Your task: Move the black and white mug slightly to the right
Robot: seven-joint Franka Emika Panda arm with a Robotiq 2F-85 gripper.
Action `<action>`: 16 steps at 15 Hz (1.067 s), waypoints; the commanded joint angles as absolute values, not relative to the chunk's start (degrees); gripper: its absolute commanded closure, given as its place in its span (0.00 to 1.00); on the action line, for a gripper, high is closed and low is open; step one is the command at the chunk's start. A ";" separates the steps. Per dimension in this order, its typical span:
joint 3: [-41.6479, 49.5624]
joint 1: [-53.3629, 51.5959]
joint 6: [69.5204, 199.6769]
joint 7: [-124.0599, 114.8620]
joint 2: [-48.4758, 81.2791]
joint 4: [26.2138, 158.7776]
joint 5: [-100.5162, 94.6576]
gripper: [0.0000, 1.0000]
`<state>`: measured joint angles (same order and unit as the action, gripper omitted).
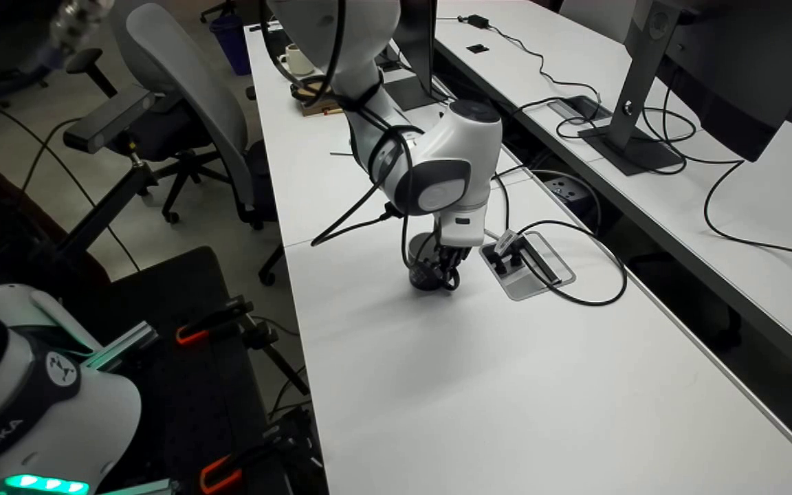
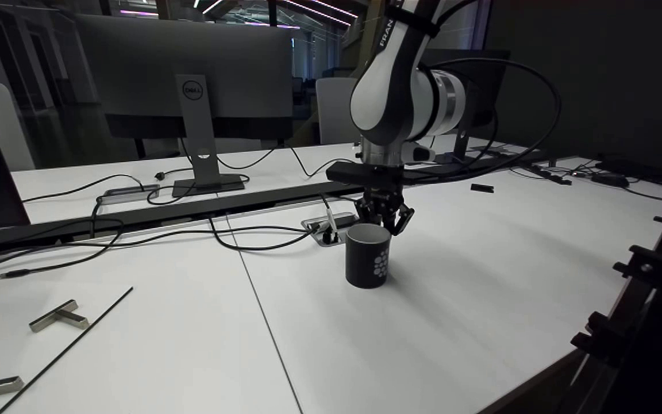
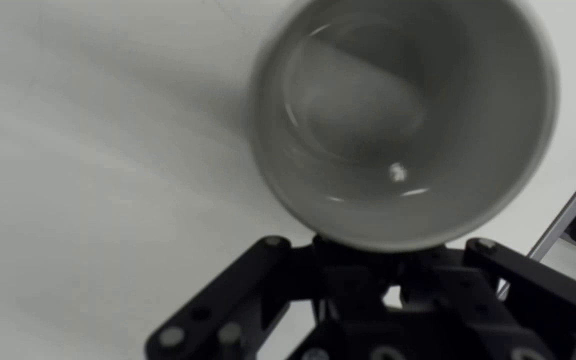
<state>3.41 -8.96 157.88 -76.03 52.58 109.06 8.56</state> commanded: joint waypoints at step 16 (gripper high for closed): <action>3.10 -5.86 159.54 -73.01 53.45 109.65 13.43 0.98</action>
<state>3.42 -7.48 157.99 -75.10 53.15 108.92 11.35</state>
